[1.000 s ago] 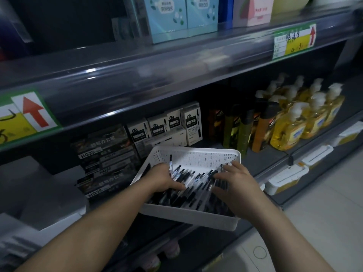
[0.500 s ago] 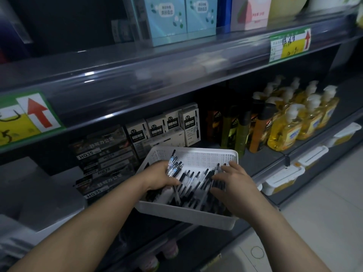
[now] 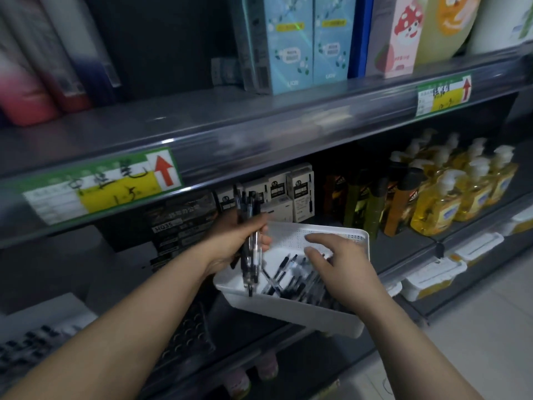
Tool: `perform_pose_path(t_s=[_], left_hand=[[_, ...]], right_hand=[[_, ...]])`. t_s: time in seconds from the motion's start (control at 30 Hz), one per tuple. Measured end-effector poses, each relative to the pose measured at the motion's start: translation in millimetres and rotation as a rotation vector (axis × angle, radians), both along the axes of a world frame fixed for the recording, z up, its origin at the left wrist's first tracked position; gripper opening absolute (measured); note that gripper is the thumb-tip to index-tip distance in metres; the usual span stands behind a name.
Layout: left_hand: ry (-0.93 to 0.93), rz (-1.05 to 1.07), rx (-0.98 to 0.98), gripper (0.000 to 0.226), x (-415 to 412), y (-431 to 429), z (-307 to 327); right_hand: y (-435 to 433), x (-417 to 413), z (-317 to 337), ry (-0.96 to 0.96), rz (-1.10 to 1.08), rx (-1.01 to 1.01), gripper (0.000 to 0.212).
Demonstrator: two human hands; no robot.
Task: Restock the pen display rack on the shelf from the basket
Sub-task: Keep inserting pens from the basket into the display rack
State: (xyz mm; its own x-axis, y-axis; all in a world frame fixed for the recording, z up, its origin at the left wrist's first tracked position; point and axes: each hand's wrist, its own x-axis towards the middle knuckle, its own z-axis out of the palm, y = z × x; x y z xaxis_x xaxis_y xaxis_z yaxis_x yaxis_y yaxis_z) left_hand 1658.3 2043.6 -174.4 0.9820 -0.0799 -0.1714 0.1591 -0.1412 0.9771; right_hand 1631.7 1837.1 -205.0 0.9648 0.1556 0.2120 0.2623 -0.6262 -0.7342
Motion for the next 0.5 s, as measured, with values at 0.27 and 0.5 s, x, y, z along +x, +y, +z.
perform_pose_path(t_s=[0.27,0.5], left_hand=[[-0.106,0.309,-0.216,0.003,-88.3,44.1,-8.7],[-0.286,0.466,-0.082,0.008,-153.1,83.0,-26.8]], right_hand=[[81.2,-44.5,13.9,0.417,0.435,0.343,0.015],[144.9,-84.2,-1.4,0.698,0.809,0.065,0.014]])
